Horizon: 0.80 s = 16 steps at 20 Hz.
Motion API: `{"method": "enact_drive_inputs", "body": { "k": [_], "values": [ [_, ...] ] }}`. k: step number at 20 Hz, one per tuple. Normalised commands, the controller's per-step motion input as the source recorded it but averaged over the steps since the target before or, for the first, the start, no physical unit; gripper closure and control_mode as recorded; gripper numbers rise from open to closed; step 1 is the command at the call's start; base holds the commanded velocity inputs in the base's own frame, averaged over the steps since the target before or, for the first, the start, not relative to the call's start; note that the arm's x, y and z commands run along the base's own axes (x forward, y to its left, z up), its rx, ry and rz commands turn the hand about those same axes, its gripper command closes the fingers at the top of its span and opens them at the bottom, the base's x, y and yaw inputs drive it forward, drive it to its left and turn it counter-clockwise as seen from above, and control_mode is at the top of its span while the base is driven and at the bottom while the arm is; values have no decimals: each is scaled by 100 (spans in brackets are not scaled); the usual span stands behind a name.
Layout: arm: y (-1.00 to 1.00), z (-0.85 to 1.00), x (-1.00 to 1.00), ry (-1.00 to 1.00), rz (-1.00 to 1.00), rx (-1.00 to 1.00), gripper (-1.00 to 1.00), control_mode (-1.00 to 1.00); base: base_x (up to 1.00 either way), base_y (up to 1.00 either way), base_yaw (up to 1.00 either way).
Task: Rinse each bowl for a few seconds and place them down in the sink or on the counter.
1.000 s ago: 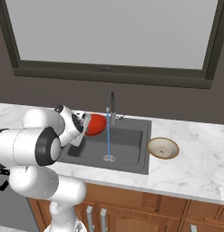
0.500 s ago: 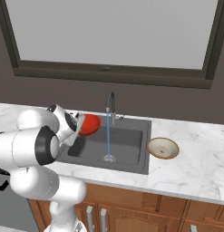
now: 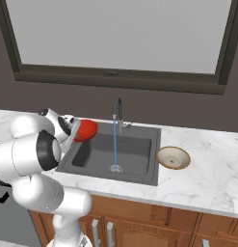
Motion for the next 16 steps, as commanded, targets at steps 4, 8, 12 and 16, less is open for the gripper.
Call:
{"method": "enact_drive_inputs", "body": {
  "k": [4, 8, 12, 16],
  "values": [
    [47, 0, 0, 0, 3, -3, 100, -100, 0, 0, 0],
    [44, 0, 0, 0, 4, -2, 100, -100, 0, 0, 0],
    [37, 0, 0, 2, 5, 0, 100, -100, 0, 0, 0],
    [34, 0, 1, 3, 6, 0, 100, -100, 0, 0, 0]
  ]
}}
